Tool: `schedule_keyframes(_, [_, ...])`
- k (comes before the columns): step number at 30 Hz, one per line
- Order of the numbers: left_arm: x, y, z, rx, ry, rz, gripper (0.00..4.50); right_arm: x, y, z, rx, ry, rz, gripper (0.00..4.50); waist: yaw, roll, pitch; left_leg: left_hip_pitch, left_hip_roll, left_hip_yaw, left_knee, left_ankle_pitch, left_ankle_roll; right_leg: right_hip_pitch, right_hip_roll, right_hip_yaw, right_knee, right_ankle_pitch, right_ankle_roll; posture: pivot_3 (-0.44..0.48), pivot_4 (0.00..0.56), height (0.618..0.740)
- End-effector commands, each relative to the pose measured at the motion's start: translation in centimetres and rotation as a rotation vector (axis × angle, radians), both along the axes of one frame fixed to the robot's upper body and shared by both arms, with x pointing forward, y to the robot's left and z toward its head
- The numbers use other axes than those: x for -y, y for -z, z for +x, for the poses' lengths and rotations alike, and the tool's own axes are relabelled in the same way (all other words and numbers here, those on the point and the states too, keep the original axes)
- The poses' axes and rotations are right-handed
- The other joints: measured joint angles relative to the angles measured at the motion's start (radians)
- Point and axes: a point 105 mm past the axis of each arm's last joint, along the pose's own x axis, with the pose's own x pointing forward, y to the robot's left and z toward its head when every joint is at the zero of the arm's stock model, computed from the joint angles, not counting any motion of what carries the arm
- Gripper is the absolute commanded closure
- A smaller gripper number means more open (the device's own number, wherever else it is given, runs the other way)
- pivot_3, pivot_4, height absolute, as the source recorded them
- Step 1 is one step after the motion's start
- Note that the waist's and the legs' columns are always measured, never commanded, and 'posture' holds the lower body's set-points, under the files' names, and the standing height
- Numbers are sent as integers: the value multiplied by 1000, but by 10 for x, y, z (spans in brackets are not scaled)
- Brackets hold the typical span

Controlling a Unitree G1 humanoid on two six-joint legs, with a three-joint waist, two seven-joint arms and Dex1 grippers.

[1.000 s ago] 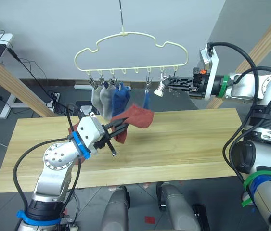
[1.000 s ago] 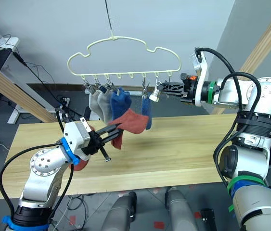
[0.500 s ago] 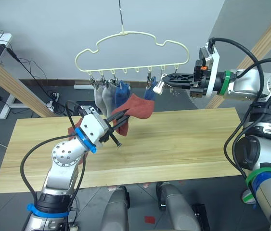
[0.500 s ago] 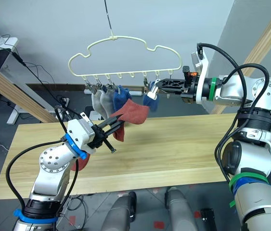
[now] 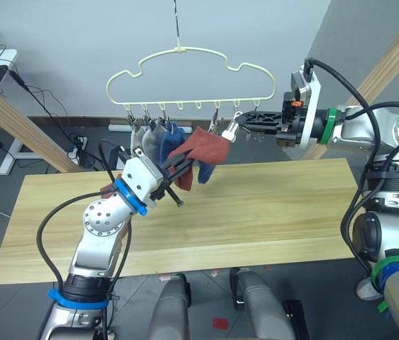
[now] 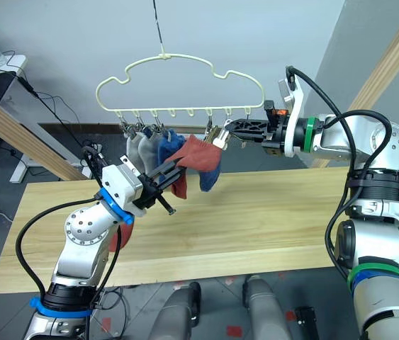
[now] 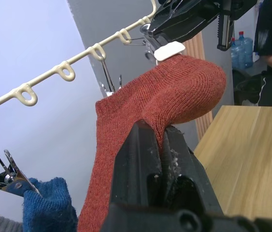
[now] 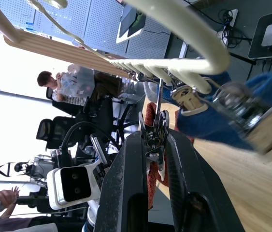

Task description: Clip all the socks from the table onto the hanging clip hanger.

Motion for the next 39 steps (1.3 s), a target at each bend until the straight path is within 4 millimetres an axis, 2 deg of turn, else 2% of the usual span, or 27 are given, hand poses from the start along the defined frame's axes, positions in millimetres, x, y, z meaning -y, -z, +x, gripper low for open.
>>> schedule_keyframes(1, [5, -7, -5, 46, 19, -14, 4467, 0, -12, -7, 51, -24, 34, 4295, 0, 0, 0, 0, 0, 0, 0, 0, 0, 0, 0, 0, 0, 0, 0, -54, 344, 740])
schedule_keyframes(29, [10, -5, 5, 25, -21, -33, 4467, -3, -10, -11, 63, -45, 9, 4295, 1, 0, 0, 0, 0, 0, 0, 0, 0, 0, 0, 0, 0, 0, 0, -45, 332, 740])
schedule_keyframes(39, [3, -13, 5, 48, -29, -72, 4467, 3, -5, -6, 43, 2, -14, 4295, 1, 0, 0, 0, 0, 0, 0, 0, 0, 0, 0, 0, 0, 0, 0, -43, 335, 740])
